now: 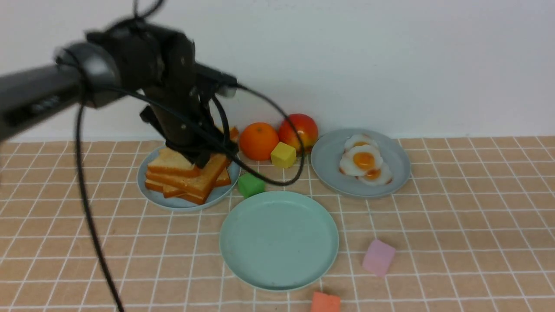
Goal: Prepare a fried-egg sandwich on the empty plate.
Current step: Use the left arm to put a slice of bread into the empty plate in the middle
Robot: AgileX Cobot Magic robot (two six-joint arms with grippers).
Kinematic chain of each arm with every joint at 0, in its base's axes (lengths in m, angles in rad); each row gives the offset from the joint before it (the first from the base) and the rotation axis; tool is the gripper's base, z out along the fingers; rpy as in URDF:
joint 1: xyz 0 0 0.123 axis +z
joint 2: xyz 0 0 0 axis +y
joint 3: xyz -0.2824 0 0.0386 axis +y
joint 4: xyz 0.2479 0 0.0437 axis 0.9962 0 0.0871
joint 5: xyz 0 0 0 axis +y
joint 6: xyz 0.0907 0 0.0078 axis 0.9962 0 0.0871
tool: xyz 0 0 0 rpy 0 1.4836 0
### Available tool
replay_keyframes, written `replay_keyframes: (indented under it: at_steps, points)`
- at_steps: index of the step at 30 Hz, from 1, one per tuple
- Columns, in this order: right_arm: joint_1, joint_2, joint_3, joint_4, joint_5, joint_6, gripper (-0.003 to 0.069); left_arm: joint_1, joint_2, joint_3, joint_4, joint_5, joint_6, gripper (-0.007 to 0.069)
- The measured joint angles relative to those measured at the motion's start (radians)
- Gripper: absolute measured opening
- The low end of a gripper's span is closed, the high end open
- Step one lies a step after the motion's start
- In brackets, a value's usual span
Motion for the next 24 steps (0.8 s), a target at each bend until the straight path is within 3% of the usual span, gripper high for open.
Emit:
replay_keyframes:
  at_steps: [1,5,11,19,24]
  points:
    - [0.0,0.0,0.0,0.0,0.0,0.0,0.0239,-0.006,-0.009,0.006,0.0,-0.001,0.0,0.0022]
    - [0.0,0.0,0.0,0.0,0.0,-0.001,0.0239,-0.19,-0.191,0.218,-0.008,-0.081,0.017,0.0022]
    - [0.0,0.0,0.0,0.0,0.0,-0.002,0.0239,-0.37,-0.214,0.442,0.021,-0.23,0.049,0.0022]
    - [0.0,0.0,0.0,0.001,0.0,-0.002,0.0239,-0.384,-0.126,0.472,0.112,-0.357,0.049,0.0022]
    - [0.0,0.0,0.0,0.003,0.002,-0.002,0.0239,-0.383,-0.093,0.472,0.147,-0.345,0.049,0.0022]
